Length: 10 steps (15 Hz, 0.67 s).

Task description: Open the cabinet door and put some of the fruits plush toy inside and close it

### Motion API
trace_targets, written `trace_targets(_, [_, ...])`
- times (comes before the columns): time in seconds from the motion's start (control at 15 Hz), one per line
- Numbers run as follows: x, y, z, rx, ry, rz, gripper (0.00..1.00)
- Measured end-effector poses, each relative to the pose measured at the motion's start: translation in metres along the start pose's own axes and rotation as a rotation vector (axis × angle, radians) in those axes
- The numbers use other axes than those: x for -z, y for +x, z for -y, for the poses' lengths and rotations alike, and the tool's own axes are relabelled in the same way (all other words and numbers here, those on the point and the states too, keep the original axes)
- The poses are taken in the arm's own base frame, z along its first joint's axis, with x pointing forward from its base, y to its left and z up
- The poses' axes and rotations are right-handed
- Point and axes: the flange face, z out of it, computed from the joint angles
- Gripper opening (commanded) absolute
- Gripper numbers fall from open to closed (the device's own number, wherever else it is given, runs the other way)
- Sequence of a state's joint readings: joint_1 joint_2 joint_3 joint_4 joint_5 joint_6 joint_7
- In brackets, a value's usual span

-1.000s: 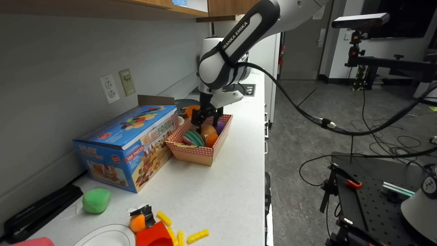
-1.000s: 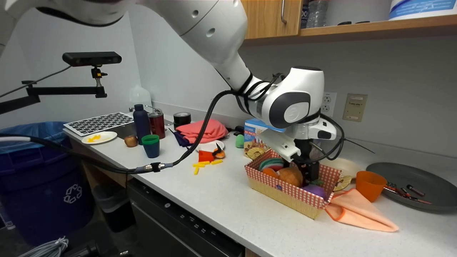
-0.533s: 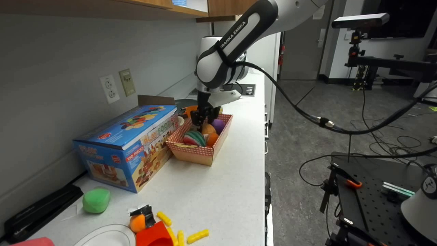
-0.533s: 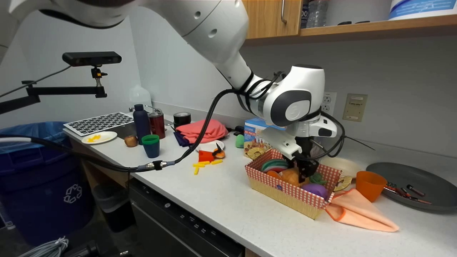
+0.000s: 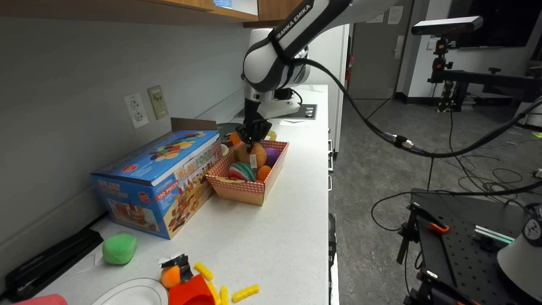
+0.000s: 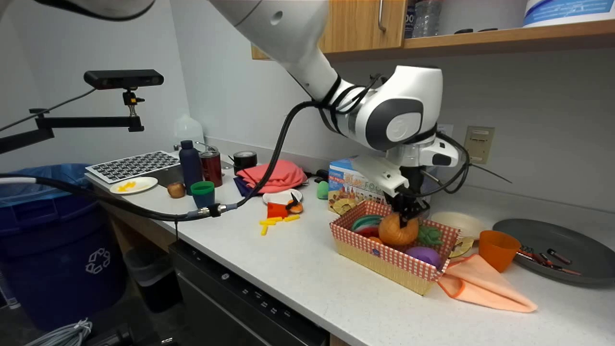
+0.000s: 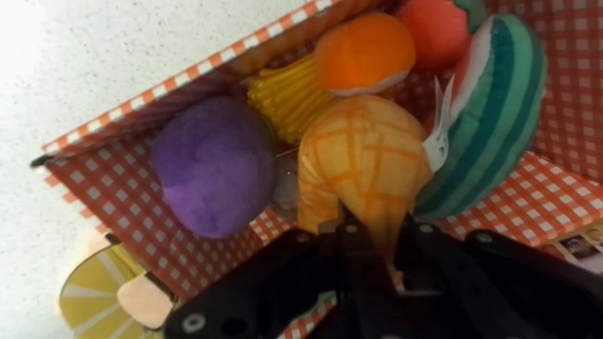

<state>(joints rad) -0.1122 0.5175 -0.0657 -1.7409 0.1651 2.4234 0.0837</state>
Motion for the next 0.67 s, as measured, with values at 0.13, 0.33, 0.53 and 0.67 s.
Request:
trace_targets(0.13, [0.038,-0.004,-0.001,0.014,-0.004,-0.004,0.04])
trace_targets(0.33, [0.103,-0.019,-0.012,0.041,-0.003,-0.005,0.04])
trace_targets(0.53, [0.168,-0.040,-0.028,0.078,0.011,-0.021,0.04])
trace_targets(0.67, [0.212,-0.054,-0.039,0.107,0.022,-0.063,0.04])
